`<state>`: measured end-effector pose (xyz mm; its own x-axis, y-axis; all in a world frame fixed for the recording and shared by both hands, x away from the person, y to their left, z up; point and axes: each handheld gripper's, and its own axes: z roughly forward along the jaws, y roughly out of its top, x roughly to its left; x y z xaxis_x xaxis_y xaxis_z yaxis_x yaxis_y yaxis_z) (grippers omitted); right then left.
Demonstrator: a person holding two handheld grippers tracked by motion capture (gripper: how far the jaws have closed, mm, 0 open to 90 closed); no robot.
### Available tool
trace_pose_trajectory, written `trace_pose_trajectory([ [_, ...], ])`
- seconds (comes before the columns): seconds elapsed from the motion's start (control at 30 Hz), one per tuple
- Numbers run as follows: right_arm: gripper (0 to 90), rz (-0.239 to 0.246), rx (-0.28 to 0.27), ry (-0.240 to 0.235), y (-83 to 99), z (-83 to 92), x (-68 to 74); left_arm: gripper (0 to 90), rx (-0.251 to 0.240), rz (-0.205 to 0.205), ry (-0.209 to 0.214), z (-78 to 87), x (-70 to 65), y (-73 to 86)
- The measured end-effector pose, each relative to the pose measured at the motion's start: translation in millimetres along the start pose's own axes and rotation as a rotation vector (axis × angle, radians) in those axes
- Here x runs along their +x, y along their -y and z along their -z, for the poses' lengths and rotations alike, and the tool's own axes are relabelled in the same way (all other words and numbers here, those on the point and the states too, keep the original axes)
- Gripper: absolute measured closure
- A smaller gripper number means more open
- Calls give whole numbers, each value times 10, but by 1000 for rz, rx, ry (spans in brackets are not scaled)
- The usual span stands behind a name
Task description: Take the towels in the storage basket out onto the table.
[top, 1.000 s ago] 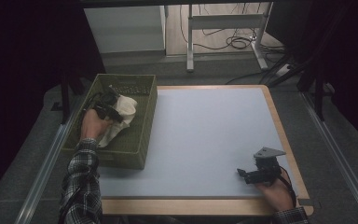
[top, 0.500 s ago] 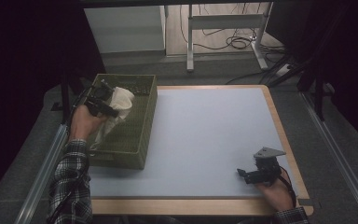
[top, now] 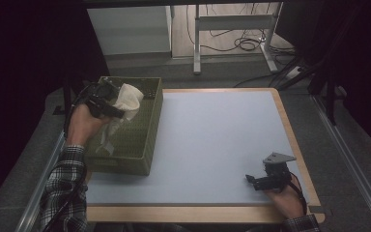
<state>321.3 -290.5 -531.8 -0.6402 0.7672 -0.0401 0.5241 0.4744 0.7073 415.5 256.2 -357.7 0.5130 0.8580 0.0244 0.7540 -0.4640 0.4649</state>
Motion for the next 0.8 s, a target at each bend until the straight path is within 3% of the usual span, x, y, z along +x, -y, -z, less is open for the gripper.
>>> trace_pose_trajectory([
  [0.27,31,-1,-1,-1,0,0,0,742,12,-49,1,48,-182,-163],
  [0.6,31,-2,-1,0,0,0,0,742,22,-82,11,49,-370,-376],
  [0.8,31,-4,-1,-1,-1,0,2,742,46,-133,14,28,-511,-527],
])
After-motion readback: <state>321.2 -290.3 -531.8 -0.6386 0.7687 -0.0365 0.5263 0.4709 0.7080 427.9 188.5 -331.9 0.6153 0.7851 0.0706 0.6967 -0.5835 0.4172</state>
